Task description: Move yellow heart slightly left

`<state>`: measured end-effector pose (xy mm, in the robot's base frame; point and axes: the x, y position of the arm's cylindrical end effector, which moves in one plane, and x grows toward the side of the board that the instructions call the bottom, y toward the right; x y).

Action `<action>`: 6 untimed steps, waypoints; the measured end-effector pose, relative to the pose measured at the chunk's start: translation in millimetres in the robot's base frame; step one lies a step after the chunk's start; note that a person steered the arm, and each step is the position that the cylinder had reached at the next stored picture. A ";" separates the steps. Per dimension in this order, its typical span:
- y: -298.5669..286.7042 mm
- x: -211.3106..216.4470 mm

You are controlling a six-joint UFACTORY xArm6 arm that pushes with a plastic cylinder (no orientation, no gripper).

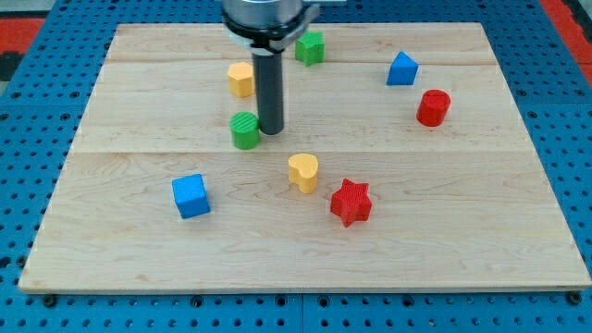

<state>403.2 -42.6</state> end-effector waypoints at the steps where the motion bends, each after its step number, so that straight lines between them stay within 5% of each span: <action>1: 31.6 0.1; 3: 125.5 46.8; 6: 47.6 77.0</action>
